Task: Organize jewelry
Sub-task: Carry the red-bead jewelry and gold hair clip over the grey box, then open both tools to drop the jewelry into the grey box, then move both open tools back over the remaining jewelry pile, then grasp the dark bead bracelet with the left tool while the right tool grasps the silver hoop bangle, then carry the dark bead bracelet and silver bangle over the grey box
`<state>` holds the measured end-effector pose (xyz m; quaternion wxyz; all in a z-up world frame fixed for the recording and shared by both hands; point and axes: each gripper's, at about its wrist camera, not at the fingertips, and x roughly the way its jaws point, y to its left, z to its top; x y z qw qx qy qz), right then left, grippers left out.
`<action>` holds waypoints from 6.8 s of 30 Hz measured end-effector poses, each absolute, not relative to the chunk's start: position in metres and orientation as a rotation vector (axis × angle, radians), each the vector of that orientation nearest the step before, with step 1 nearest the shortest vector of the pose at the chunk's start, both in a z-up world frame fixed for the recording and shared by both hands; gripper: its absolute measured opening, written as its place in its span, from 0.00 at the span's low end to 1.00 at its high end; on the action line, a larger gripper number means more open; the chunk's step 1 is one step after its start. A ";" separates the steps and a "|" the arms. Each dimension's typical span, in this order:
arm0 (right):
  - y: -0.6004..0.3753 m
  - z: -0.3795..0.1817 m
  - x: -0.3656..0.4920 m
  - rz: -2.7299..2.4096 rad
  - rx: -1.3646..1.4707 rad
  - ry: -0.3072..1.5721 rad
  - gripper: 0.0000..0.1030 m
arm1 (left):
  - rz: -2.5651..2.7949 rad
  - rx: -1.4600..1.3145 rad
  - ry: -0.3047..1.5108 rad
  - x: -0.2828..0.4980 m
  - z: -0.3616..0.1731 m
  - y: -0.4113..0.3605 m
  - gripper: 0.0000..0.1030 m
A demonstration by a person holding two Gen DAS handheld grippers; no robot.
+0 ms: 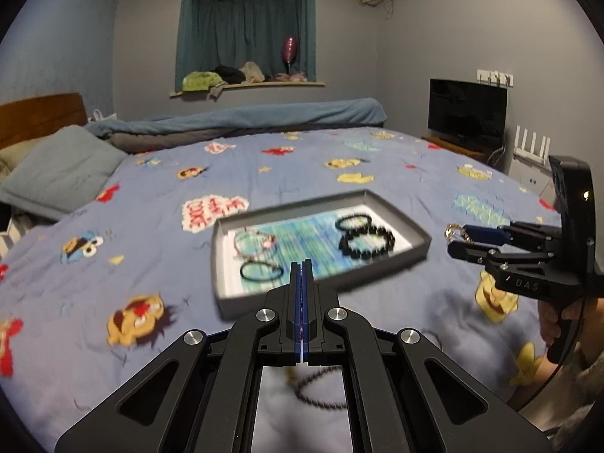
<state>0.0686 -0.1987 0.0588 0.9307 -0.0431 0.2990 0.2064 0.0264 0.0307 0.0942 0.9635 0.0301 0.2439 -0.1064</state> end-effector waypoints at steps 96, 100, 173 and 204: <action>-0.171 0.098 0.158 0.308 -0.181 0.768 0.90 | -0.180 0.075 0.665 0.132 0.098 0.056 0.82; -0.180 0.096 0.135 0.313 -0.156 0.750 0.93 | -0.180 0.043 0.656 0.107 0.094 0.064 0.84; -0.153 -0.031 0.010 0.482 -0.300 0.630 0.44 | -0.232 0.046 0.768 0.023 -0.027 0.025 0.08; -0.153 0.036 0.105 0.451 -0.207 0.607 0.44 | -0.315 0.139 0.524 0.067 0.067 0.018 0.06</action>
